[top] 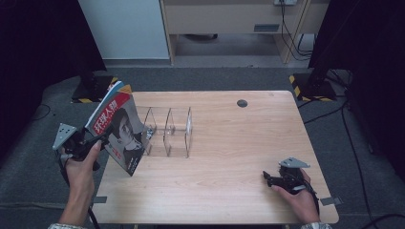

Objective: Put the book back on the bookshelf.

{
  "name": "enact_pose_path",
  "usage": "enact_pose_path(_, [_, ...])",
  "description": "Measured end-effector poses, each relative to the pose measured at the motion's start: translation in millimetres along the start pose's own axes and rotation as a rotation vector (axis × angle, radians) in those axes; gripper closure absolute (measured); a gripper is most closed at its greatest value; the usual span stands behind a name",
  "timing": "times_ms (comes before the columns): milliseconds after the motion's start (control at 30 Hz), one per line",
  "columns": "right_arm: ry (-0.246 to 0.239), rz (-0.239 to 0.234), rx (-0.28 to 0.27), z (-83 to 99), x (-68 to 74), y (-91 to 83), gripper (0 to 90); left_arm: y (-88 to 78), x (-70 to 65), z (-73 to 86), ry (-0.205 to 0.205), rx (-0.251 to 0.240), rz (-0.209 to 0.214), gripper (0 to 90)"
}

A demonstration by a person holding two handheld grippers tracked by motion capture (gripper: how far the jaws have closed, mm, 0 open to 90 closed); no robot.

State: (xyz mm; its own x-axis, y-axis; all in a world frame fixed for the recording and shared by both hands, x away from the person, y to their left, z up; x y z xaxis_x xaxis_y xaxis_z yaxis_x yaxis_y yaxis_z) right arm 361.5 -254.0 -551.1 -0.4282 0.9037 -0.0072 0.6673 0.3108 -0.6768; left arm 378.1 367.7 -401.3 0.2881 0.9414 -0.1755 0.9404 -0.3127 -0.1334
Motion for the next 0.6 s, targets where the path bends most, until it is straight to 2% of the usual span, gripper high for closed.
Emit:
enact_pose_path(100, [-0.002, 0.0, 0.0, 0.0, 0.0, 0.0, 19.4, -1.6, -1.9, 1.7, 0.021, 0.011, -0.015, 12.0])
enact_pose_path(300, [-0.003, -0.005, 0.002, 0.6, 1.1, -0.9, 19.1, -6.6, -4.2, 6.7, 0.008, 0.018, -0.018, 8.5])
enact_pose_path(467, [-0.006, -0.004, -0.001, 1.0, 1.4, -0.9, 19.1, -12.7, -5.4, 10.2, 0.011, 0.016, -0.018, 8.6])
enact_pose_path(600, [-0.003, -0.004, 0.0, 1.3, 2.2, -1.3, 19.0, -17.6, -8.7, 14.6, 0.028, 0.025, -0.019, 8.6])
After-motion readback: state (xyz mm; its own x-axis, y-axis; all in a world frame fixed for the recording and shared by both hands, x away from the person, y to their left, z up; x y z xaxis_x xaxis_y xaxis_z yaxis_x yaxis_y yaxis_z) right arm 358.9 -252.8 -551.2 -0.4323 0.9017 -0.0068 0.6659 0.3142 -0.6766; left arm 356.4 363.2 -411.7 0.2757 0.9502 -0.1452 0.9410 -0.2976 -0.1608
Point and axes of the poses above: each handheld gripper's, and its own axes: y roughly forward along the jaws, z roughly out of its underside, x roughly to its left, the point moved 2 cm from there along y, roughly forward along the jaws, and after that the axes turned 1 degree about -y, right-handed, at the moved point
